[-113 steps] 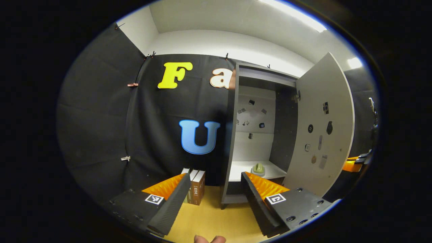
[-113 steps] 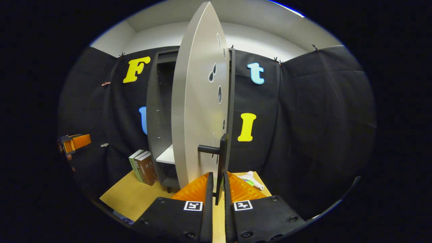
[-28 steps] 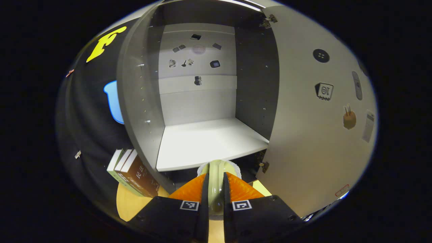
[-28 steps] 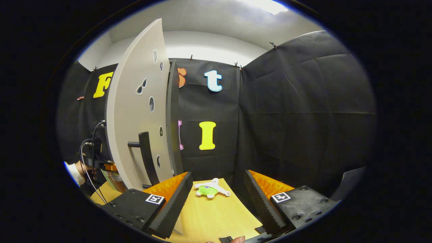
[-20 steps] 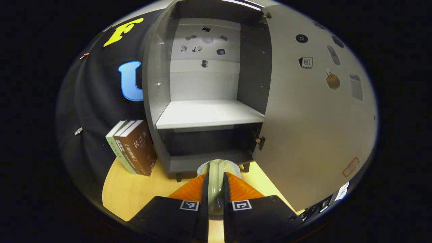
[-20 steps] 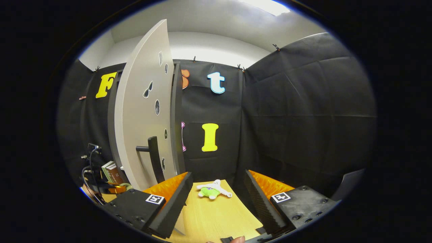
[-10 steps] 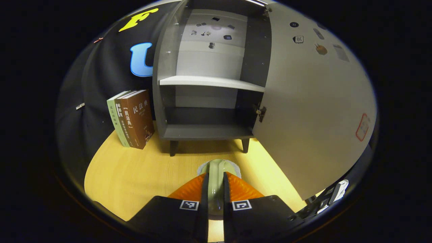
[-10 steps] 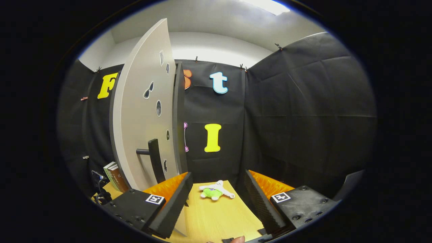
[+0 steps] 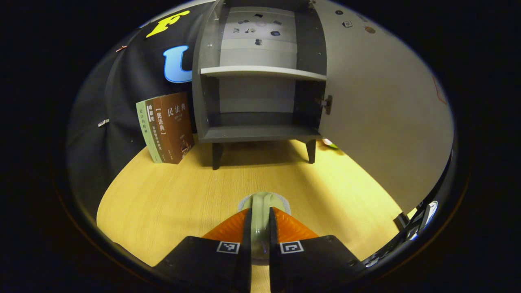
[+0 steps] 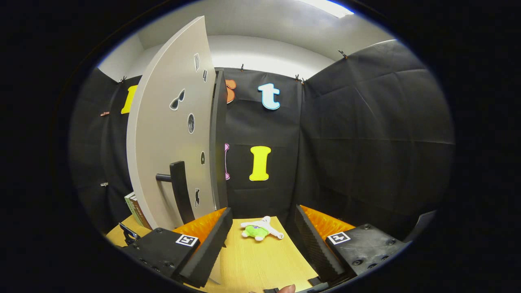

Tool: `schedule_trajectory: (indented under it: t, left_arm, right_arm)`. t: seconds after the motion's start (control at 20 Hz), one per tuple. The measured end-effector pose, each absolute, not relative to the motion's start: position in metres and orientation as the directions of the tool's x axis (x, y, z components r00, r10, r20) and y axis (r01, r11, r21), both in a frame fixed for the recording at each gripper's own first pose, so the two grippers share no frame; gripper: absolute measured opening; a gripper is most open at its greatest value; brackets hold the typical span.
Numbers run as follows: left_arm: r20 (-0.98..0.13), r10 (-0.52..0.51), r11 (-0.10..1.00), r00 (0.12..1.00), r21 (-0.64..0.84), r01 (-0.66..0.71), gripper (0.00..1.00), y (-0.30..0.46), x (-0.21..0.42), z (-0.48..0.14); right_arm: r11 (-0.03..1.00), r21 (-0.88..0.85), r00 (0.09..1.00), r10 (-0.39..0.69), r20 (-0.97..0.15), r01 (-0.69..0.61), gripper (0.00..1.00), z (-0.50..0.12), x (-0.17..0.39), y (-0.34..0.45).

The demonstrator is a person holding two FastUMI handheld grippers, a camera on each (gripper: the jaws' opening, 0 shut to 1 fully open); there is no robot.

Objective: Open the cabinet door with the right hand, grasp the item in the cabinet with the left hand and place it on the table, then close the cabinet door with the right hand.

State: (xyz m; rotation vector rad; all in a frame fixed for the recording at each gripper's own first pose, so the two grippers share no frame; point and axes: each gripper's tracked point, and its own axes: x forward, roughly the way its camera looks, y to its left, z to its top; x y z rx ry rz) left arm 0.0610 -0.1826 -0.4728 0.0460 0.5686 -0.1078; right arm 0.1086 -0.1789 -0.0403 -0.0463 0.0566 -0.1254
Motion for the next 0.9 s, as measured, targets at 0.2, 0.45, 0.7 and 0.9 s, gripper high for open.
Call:
schedule_trajectory:
  t: [0.2, 0.45, 0.7, 0.9]
  left_arm:
    - [-0.552, -0.061, 0.993, 0.832, 0.050, 0.106, 0.21, -0.184, 0.057, -0.499]
    - [-0.571, -0.063, 0.991, 0.819, 0.063, 0.120, 0.23, -0.192, 0.051, -0.523]
    - [-0.556, -0.078, 0.992, 0.828, 0.043, 0.122, 0.26, -0.195, 0.059, -0.524]
    - [-0.548, -0.083, 0.990, 0.832, 0.050, 0.132, 0.56, -0.197, 0.059, -0.516]
  right_arm:
    - [0.992, -0.052, 0.991, -0.115, -0.062, 0.112, 0.99, -0.044, 0.118, -0.184]
    - [0.992, -0.062, 0.991, -0.117, -0.071, 0.113, 1.00, -0.048, 0.124, -0.190]
    - [0.991, -0.073, 0.989, -0.122, -0.078, 0.116, 0.99, -0.051, 0.123, -0.193]
    - [0.991, -0.068, 0.989, -0.124, -0.078, 0.119, 0.99, -0.050, 0.122, -0.193]
